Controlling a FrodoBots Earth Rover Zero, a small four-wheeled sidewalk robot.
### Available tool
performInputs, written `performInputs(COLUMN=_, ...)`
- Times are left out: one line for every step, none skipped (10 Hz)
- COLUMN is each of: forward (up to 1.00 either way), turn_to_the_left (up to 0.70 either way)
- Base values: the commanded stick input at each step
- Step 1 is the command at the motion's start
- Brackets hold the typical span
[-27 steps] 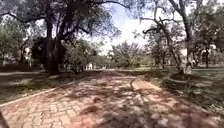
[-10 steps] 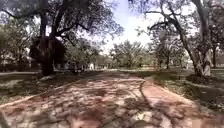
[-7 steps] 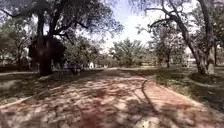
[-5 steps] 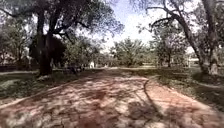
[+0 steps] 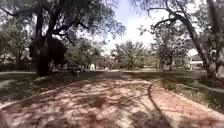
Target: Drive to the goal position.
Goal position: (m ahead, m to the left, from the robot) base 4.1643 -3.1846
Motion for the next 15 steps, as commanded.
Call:
performInputs(forward=0.7, turn_to_the_left=0.0)
performInputs(forward=0.7, turn_to_the_left=0.0)
performInputs(forward=0.7, turn_to_the_left=0.0)
performInputs(forward=0.7, turn_to_the_left=0.0)
performInputs(forward=0.7, turn_to_the_left=0.0)
performInputs(forward=0.7, turn_to_the_left=0.0)
performInputs(forward=0.7, turn_to_the_left=-0.22)
performInputs(forward=0.7, turn_to_the_left=-0.32)
performInputs(forward=0.7, turn_to_the_left=-0.24)
performInputs(forward=0.7, turn_to_the_left=-0.1)
performInputs(forward=0.7, turn_to_the_left=0.0)
performInputs(forward=0.7, turn_to_the_left=0.0)
performInputs(forward=0.7, turn_to_the_left=0.0)
performInputs(forward=0.7, turn_to_the_left=0.0)
performInputs(forward=0.7, turn_to_the_left=0.0)
